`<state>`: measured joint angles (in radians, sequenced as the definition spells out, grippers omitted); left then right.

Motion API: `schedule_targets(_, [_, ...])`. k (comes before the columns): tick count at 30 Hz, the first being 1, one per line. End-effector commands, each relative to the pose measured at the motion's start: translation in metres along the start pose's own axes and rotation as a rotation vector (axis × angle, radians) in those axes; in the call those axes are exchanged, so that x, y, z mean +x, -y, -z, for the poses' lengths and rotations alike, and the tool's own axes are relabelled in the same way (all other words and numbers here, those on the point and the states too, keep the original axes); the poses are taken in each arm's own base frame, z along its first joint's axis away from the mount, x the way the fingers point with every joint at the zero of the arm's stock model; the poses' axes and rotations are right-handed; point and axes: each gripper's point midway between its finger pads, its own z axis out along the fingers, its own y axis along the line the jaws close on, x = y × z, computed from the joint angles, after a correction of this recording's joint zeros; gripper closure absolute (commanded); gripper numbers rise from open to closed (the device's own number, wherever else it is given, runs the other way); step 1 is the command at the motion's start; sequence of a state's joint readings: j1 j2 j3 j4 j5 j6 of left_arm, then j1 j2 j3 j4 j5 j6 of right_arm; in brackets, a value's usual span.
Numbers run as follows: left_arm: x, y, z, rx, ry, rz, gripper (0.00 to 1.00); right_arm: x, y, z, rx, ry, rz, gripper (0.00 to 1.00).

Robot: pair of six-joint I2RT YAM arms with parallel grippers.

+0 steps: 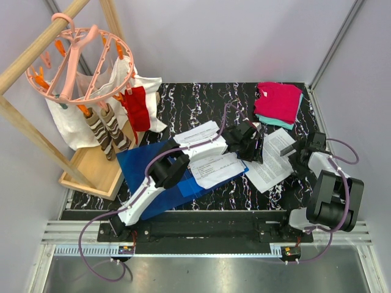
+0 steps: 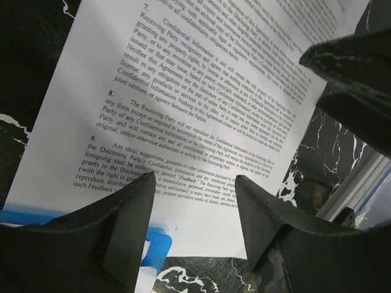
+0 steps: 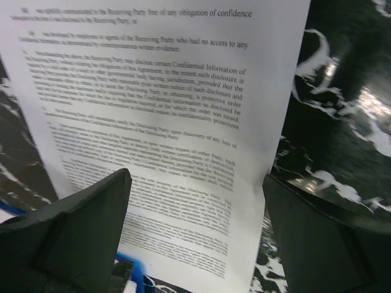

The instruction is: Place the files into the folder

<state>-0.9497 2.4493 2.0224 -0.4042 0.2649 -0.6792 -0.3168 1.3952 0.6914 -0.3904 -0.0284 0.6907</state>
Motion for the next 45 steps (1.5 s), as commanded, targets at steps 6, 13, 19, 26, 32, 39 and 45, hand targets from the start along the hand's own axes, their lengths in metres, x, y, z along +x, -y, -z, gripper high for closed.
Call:
schedule_targets(6, [0.022, -0.013, 0.000, -0.022, -0.103, -0.015, 0.38, 0.049, -0.019, -0.011, -0.193, -0.196, -0.056, 0.00])
schedule_targets(13, [0.020, -0.004, 0.004, 0.009, -0.104, -0.006, 0.38, 0.053, -0.038, 0.004, -0.318, -0.219, -0.033, 0.00])
schedule_targets(19, [0.021, -0.002, 0.008, 0.017, -0.103, -0.013, 0.37, 0.056, -0.039, 0.012, -0.349, -0.213, -0.046, 0.02])
schedule_targets(26, [0.017, 0.003, 0.013, 0.034, -0.095, -0.017, 0.37, 0.038, -0.034, 0.029, -0.357, -0.048, -0.045, 0.21])
schedule_targets(32, [0.014, 0.025, 0.024, 0.096, -0.094, -0.014, 0.37, 0.031, -0.030, 0.034, -0.356, 0.028, -0.097, 0.50])
schedule_targets(39, [0.002, 0.062, 0.052, 0.187, -0.066, -0.041, 0.28, 0.024, -0.037, 0.034, -0.392, 0.055, -0.101, 1.00])
schedule_targets(45, [-0.015, 0.119, 0.107, 0.367, -0.004, -0.078, 0.25, -0.004, -0.046, 0.066, -0.422, 0.205, 0.039, 1.00])
